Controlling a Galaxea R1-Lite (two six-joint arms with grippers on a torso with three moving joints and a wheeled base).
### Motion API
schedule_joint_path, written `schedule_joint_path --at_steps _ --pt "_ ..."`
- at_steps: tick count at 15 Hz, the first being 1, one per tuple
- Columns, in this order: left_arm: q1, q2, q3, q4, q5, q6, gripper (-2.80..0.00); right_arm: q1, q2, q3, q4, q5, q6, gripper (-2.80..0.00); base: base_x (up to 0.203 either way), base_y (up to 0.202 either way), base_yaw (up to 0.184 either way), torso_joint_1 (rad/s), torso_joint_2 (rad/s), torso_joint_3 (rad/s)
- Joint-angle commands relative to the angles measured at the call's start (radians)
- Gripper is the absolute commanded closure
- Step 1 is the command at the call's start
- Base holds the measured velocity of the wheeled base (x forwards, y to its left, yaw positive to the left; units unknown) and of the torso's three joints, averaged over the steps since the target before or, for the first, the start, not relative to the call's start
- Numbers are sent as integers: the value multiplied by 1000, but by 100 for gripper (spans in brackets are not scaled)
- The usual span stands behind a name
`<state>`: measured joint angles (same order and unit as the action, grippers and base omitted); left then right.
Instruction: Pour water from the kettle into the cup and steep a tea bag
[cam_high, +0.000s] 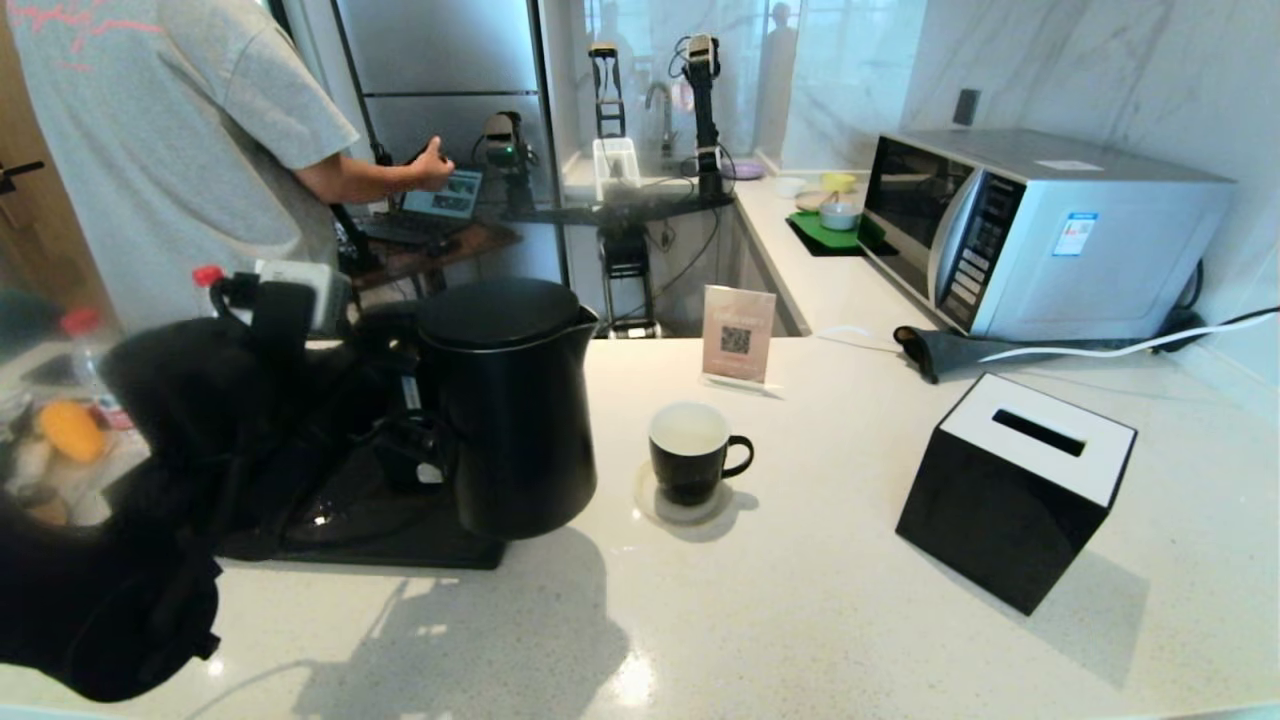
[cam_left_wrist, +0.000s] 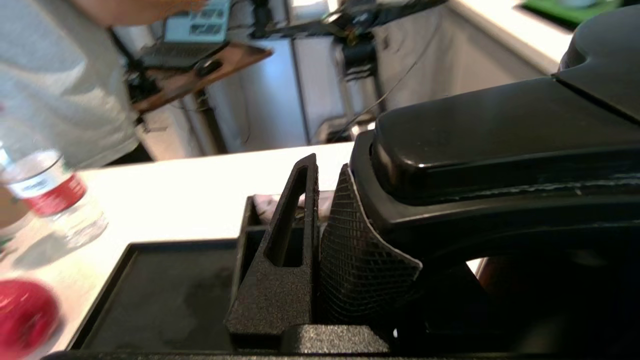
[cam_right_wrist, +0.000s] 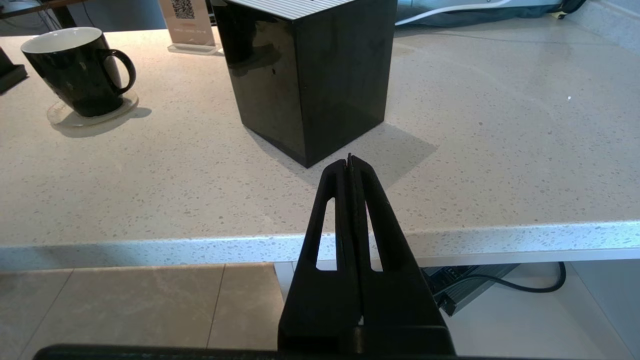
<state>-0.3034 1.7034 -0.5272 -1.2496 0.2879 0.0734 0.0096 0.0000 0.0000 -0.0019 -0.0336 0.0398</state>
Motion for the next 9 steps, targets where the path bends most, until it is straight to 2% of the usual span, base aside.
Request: schedule_joint_path --at_steps 1,6,9 --pt "-36 5 -48 61 38 0 0 1 0 0 0 0 0 0 0 0 0 0 0 0" --pt "-103 33 -152 167 140 38 0 1 0 0 -1 0 0 0 0 0 0 0 0 0" --pt "-114 28 -163 203 155 97 0 1 0 0 0 0 0 0 0 0 0 0 0 0"
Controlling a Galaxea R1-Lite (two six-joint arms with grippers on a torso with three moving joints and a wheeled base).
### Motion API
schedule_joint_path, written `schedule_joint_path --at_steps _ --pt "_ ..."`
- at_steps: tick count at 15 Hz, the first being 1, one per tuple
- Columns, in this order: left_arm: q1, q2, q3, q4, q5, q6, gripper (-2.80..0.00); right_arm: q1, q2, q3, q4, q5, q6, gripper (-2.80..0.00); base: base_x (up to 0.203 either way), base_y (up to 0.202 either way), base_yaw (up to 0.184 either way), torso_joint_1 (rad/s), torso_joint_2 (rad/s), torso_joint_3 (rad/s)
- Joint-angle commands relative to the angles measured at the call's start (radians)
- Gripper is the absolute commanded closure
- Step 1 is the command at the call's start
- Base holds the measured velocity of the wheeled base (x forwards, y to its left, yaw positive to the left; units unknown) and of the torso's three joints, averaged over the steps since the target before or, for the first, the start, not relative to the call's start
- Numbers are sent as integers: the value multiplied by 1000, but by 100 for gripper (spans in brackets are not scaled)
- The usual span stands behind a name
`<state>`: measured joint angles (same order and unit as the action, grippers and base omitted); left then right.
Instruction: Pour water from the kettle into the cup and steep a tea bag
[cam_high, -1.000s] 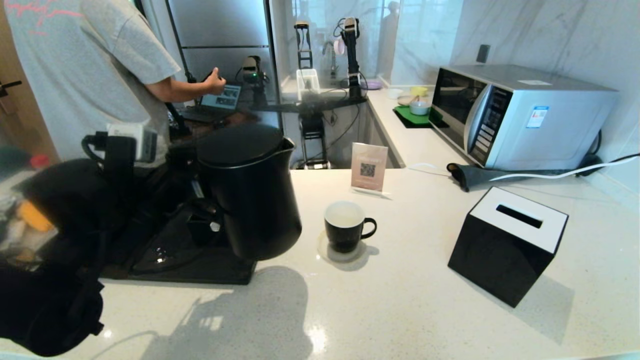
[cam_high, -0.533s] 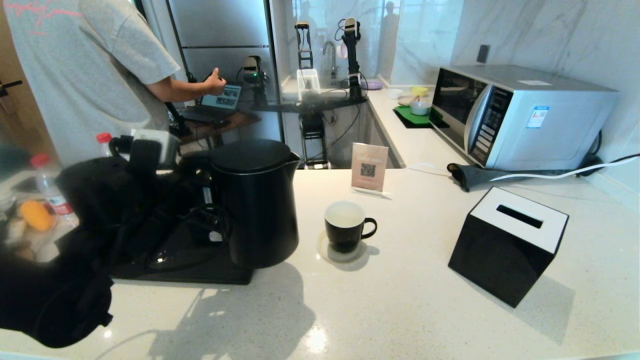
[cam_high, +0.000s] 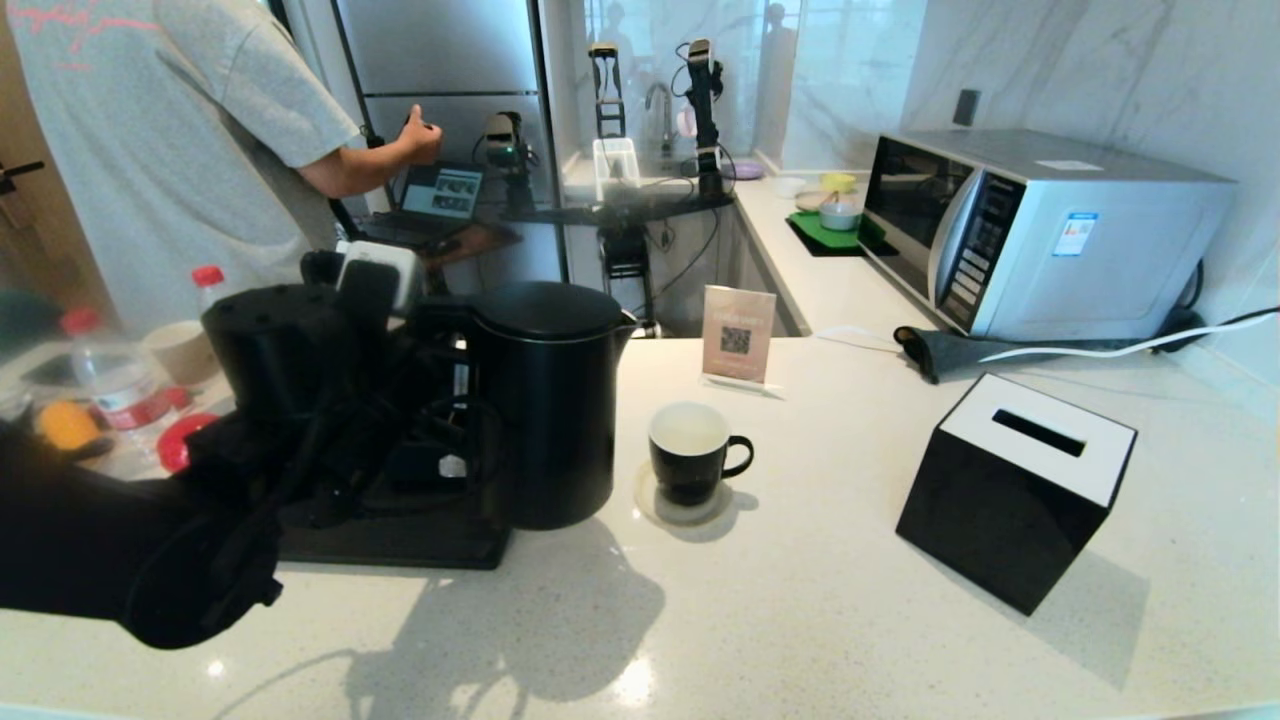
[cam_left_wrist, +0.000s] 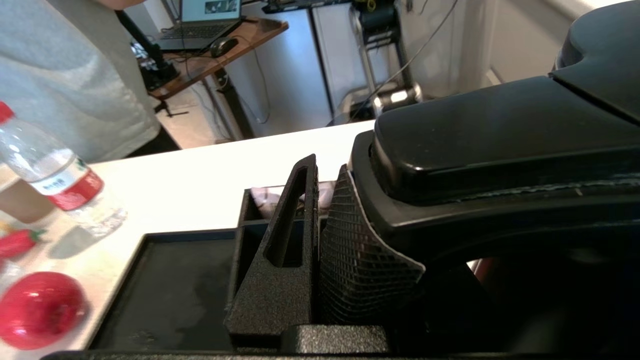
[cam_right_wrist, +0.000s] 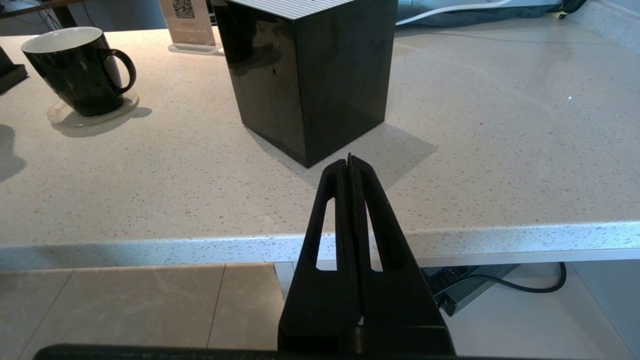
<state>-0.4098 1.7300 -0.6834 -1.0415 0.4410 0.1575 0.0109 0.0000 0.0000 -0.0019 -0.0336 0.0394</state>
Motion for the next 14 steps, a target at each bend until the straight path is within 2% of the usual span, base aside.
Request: schedule_joint_path --at_steps 1,5,7,11,14 --pt "-16 2 -7 4 9 22 0 0 0 0 -1 0 1 0 0 0 0 0 0 0" --pt "-43 -13 -8 81 20 65 0 0 0 0 0 0 1 0 0 0 0 0 0 0" --pt "-49 -15 -21 119 57 75 0 0 0 0 -1 0 1 0 0 0 0 0 0 0" --pt "-47 -20 -56 196 67 83 0 -1 0 0 0 0 1 0 0 0 0 0 0 0" --pt "-61 -9 -77 232 105 83 0 0 0 0 0 0 1 0 0 0 0 0 0 0"
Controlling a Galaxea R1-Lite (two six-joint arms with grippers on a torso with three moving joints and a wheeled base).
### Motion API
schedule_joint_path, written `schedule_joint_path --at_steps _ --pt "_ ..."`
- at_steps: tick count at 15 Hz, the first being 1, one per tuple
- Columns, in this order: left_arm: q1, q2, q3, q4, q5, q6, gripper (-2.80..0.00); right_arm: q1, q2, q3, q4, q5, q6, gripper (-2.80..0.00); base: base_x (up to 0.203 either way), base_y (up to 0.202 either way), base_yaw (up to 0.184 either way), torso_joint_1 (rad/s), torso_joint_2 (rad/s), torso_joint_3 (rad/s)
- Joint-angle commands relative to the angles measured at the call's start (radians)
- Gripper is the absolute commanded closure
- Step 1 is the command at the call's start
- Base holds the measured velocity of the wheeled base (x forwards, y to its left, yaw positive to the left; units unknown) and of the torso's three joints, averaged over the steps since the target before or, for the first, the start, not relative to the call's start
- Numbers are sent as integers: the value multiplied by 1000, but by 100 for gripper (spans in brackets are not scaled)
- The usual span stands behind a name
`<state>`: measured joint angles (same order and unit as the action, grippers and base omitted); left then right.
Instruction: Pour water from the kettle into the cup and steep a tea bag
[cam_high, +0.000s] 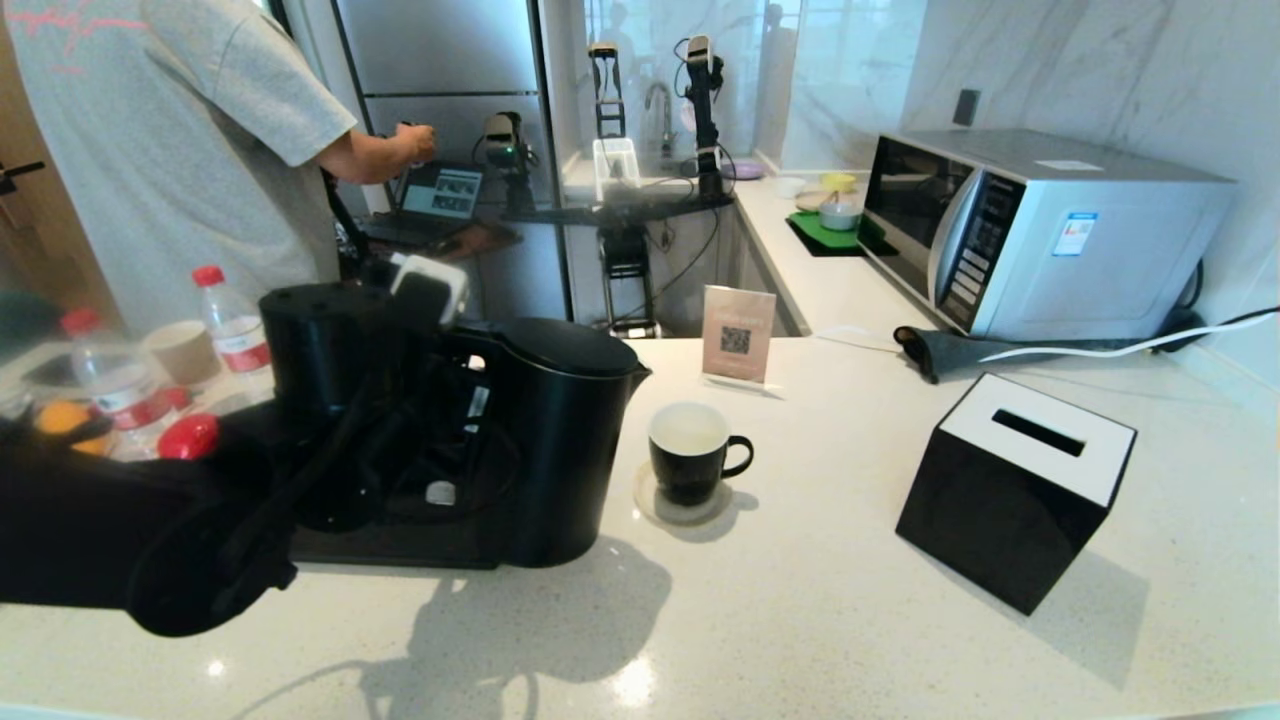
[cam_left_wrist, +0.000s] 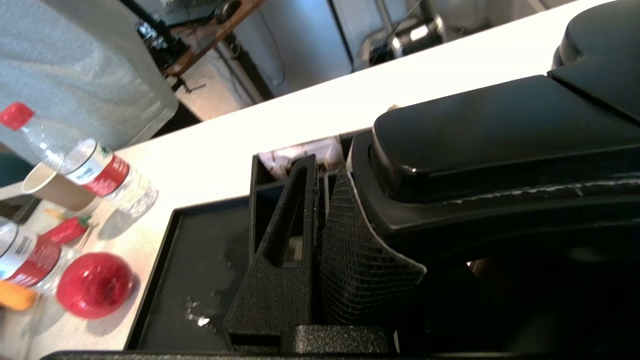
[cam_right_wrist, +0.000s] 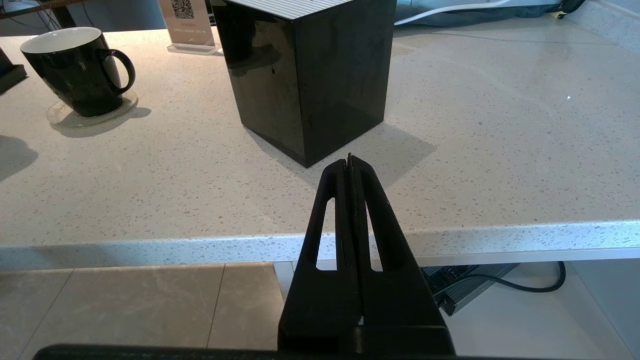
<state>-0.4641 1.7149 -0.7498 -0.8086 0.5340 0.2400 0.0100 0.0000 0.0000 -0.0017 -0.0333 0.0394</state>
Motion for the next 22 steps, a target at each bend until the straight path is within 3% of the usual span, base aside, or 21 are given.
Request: schedule_joint_path --at_steps 1,22 --pt "-8 16 -15 0 16 1 0 1 0 0 -1 0 1 0 0 0 0 0 0 0" --pt "-32 161 -168 0 113 194 0 1 0 0 -1 0 1 0 0 0 0 0 0 0"
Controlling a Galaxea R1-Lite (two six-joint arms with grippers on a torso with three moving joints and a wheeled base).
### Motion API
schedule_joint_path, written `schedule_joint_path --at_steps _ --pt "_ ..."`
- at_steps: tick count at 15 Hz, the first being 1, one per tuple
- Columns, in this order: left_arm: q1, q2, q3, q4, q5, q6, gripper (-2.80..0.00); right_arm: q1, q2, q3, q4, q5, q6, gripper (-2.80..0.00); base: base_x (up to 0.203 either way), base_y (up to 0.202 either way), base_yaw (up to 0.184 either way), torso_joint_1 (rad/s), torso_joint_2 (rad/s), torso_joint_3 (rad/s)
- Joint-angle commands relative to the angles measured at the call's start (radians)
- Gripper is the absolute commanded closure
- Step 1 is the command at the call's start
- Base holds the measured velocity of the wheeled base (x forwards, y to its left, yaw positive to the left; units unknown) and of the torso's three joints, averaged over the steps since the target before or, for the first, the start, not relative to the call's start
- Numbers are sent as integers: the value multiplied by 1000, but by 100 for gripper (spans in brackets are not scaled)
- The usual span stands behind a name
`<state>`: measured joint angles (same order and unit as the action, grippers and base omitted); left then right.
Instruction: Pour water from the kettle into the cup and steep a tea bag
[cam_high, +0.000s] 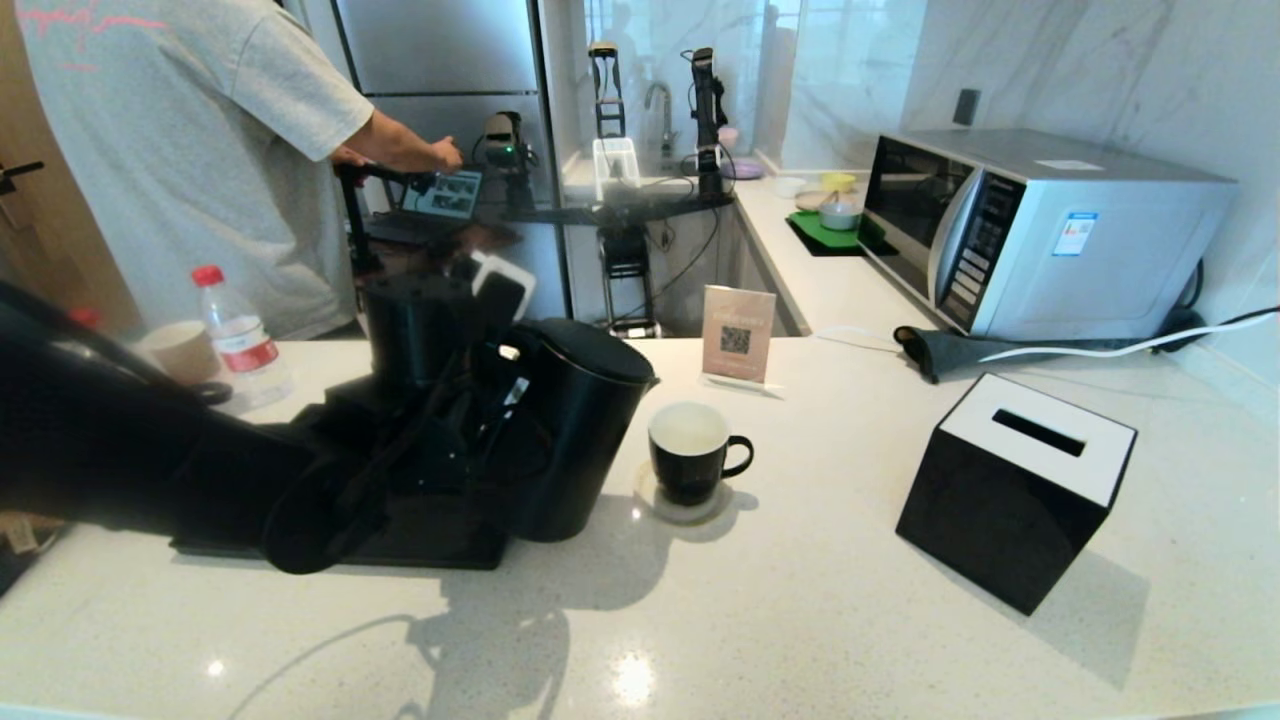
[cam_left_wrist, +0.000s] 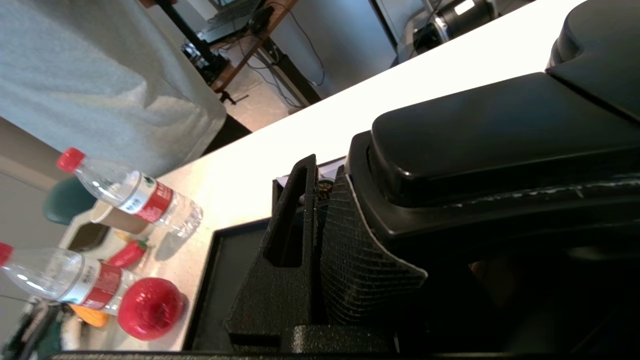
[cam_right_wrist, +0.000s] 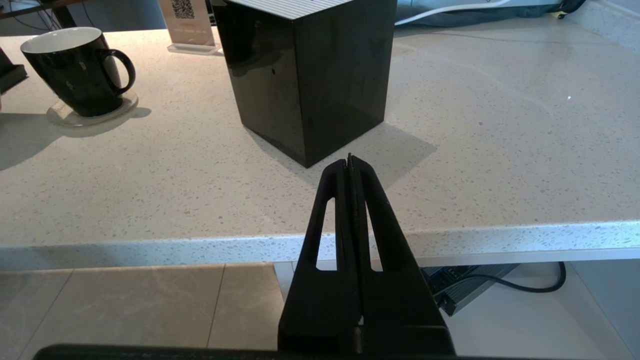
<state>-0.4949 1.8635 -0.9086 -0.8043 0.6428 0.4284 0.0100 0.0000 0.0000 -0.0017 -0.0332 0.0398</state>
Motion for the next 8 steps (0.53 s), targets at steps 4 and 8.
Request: schedule_joint_path --at_steps 4,8 --pt "-11 20 -24 -4 9 37 0 1 0 0 -1 -1 0 0 0 0 0 0 0 0" --pt "-13 23 -24 -3 11 48 0 1 0 0 -1 -1 0 0 0 0 0 0 0 0"
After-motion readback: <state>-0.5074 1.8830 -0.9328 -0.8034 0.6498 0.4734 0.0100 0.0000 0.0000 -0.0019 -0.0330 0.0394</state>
